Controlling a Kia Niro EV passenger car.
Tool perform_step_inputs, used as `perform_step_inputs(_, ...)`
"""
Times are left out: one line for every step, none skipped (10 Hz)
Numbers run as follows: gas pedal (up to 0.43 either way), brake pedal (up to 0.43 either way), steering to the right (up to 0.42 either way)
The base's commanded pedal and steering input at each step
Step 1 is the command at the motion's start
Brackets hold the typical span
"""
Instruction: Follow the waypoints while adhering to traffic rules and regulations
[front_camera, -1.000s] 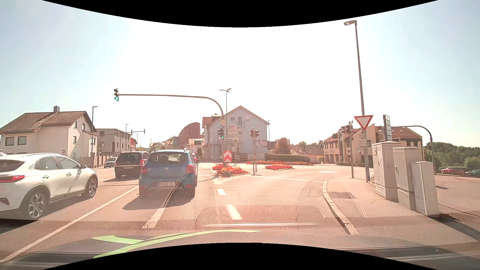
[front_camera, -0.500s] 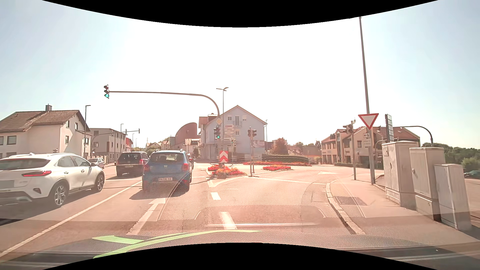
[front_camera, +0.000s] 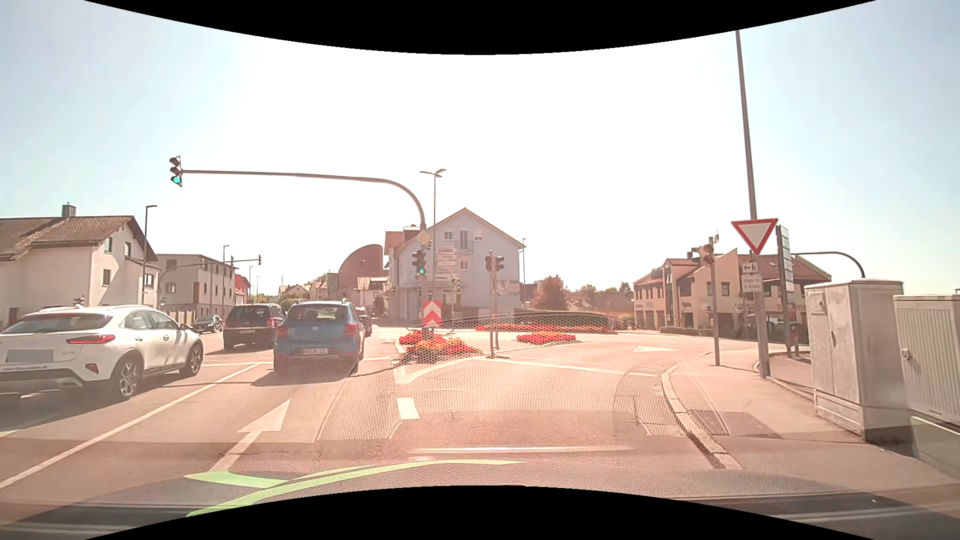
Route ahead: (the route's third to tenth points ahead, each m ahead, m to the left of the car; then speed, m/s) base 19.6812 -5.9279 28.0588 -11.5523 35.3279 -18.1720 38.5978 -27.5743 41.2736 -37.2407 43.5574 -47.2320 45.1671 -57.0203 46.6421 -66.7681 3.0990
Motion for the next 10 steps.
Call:
perform_step_inputs(0.280, 0.000, 0.091)
perform_step_inputs(0.280, 0.000, 0.091)
perform_step_inputs(0.280, 0.000, 0.091)
perform_step_inputs(0.280, 0.000, 0.091)
perform_step_inputs(0.280, 0.000, 0.091)
perform_step_inputs(0.280, 0.000, 0.090)
perform_step_inputs(0.268, 0.000, 0.090)
perform_step_inputs(0.260, 0.000, 0.090)
perform_step_inputs(0.248, 0.000, 0.090)
perform_step_inputs(0.220, 0.000, 0.093)
